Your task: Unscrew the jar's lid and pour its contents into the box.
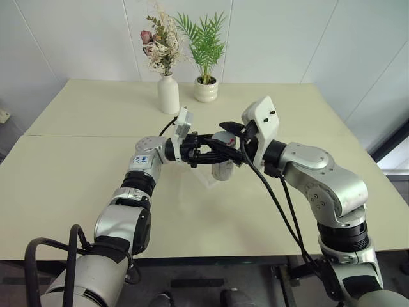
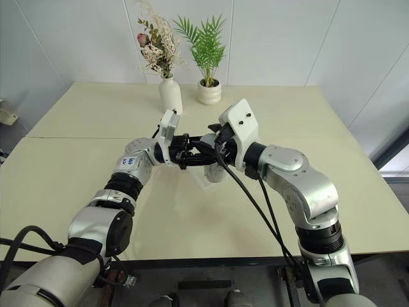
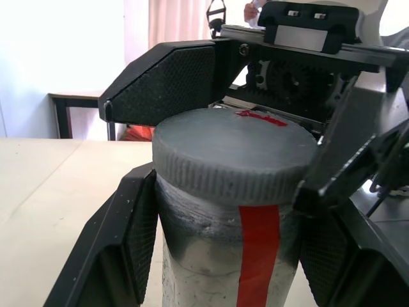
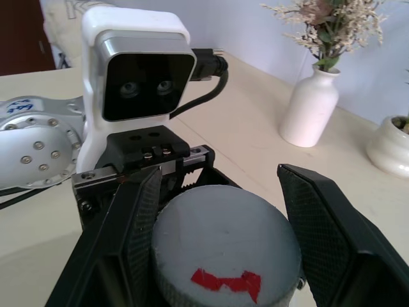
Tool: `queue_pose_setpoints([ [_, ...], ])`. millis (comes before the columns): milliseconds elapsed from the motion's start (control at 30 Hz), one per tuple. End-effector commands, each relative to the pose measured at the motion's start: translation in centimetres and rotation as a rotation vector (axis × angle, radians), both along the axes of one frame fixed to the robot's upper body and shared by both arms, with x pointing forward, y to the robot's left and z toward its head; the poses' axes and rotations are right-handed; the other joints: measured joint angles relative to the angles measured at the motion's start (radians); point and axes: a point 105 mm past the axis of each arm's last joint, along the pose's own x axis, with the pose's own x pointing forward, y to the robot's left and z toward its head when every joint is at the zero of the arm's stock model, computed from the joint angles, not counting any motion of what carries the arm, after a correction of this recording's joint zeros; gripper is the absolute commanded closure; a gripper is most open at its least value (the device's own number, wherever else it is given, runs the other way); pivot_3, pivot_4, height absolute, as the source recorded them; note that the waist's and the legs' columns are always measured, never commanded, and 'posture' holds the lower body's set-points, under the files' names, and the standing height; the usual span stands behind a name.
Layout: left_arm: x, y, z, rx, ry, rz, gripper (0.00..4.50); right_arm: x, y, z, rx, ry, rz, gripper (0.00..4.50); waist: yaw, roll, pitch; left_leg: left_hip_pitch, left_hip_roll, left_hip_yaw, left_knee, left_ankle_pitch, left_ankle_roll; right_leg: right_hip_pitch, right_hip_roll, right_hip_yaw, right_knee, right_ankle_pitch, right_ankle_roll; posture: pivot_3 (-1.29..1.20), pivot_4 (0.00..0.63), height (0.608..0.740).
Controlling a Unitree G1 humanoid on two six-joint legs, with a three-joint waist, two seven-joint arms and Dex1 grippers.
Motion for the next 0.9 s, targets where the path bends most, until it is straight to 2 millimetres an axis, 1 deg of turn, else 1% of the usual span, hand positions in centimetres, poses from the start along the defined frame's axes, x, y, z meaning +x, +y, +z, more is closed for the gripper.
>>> queue_pose_setpoints([
  [33,0.3,0.8,2.7,-0.052,-0.041,0.028,1.89,-2.0,1.1,0.3,-0.035,-0.04,0.158,1.93,0.0,0.0,0.0,0.0,0.0,0.0,0.0,0.0,0.0,0.0,0.0,0.0,0.0,0.0,0.0,0.0,0.15,0.74],
  [400,0.0,0.8,2.7,-0.036,-0.039,0.002,1.89,-2.9,1.0,0.3,-0.079,-0.048,0.325,1.93,0.0,0.0,0.0,0.0,0.0,0.0,0.0,0.0,0.0,0.0,0.0,0.0,0.0,0.0,0.0,0.0,0.15,0.74],
  [633,-0.1,0.9,2.6,-0.025,-0.032,-0.015,1.89,-2.9,0.7,0.7,-0.102,-0.056,0.415,1.93,-0.001,0.0,0.0,0.0,0.0,0.0,0.0,0.0,0.0,0.0,0.0,0.0,0.0,0.0,0.0,0.0,0.15,0.74],
  [900,-0.3,1.1,2.6,-0.012,-0.028,-0.028,1.89,-3.4,0.6,0.5,-0.13,-0.052,0.517,1.93,0.0,0.0,0.0,0.0,0.0,0.0,0.0,0.0,0.0,0.0,0.0,0.0,0.0,0.0,0.0,0.0,0.15,0.74],
])
